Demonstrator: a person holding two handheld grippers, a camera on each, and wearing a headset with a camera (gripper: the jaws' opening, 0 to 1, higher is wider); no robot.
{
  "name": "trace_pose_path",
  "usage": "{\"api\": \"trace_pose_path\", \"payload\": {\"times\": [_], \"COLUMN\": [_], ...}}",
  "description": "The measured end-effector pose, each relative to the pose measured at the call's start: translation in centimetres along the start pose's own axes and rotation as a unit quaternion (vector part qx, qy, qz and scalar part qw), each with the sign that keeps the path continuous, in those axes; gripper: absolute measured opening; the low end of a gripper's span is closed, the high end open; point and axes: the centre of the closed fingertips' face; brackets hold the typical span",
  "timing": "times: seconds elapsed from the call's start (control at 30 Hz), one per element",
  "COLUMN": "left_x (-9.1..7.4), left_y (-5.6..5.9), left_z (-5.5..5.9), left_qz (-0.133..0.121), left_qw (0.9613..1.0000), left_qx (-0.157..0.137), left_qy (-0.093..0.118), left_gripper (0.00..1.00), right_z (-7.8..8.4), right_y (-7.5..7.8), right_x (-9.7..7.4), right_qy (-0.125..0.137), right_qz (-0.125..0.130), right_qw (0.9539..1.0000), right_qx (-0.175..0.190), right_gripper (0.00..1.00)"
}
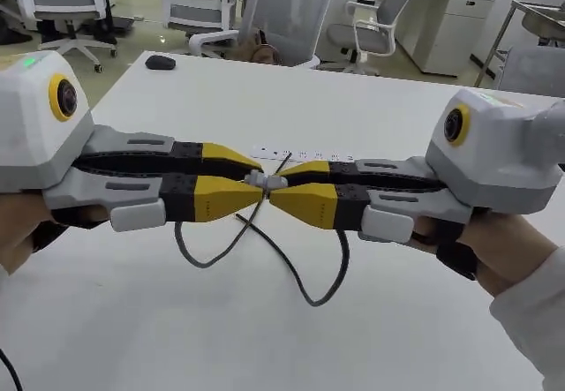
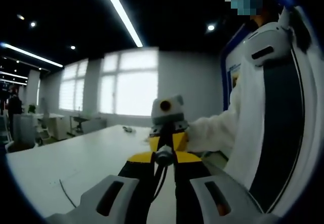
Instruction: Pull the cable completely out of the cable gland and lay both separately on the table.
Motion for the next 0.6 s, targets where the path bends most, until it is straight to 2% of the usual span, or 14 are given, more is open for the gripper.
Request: {"api": "trace_pose_path", "payload": {"times": [0.03, 0.07, 0.2, 0.33, 0.43, 0.47, 0.53, 0.6], "left_x": [0.07, 0.12, 0.28, 0.38, 0.58, 0.58, 0.58, 0.49], "left_y": [-0.06, 0.01, 0.14, 0.01, 0.08, 0.07, 0.14, 0.19], "left_z": [0.01, -0.10, -0.43, -0.35, 0.27, 0.17, -0.21, -0.23], "left_qz": [-0.004, -0.004, 0.003, 0.003, 0.006, 0.005, 0.005, 0.011], "left_qw": [1.0000, 0.9998, 0.9999, 0.9995, 0.9989, 0.9988, 0.9994, 0.9997], "left_qx": [0.006, 0.018, 0.014, 0.030, 0.039, 0.041, 0.031, 0.019], "left_qy": [-0.001, 0.001, 0.001, -0.005, -0.027, -0.025, -0.013, -0.011], "left_gripper": [0.15, 0.16, 0.16, 0.17, 0.17, 0.17, 0.16, 0.16], "right_z": [0.01, -0.10, -0.34, -0.44, -0.49, -0.44, -0.75, -0.77], "right_y": [0.01, -0.12, -0.33, -0.16, -0.22, -0.22, -0.40, -0.56], "right_x": [-0.05, -0.13, -0.26, -0.34, -0.31, -0.30, -0.39, -0.34], "right_qy": [-0.002, -0.003, 0.001, 0.008, 0.013, 0.012, 0.020, 0.021], "right_qz": [0.002, 0.000, -0.009, -0.009, -0.011, -0.010, -0.013, -0.015], "right_qw": [1.0000, 0.9994, 0.9995, 0.9995, 0.9995, 0.9995, 0.9994, 0.9994], "right_qx": [-0.009, -0.035, -0.031, -0.029, -0.025, -0.026, -0.023, -0.024], "right_gripper": [0.10, 0.10, 0.09, 0.09, 0.09, 0.09, 0.09, 0.09]}}
Point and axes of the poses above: the centre of the closed fingertips' face, and the gripper's own axes: x roughly forward along the fingers, y roughly to its right, z roughly out of its underside, and after that the axes turned 4 degrees about x, right-handed
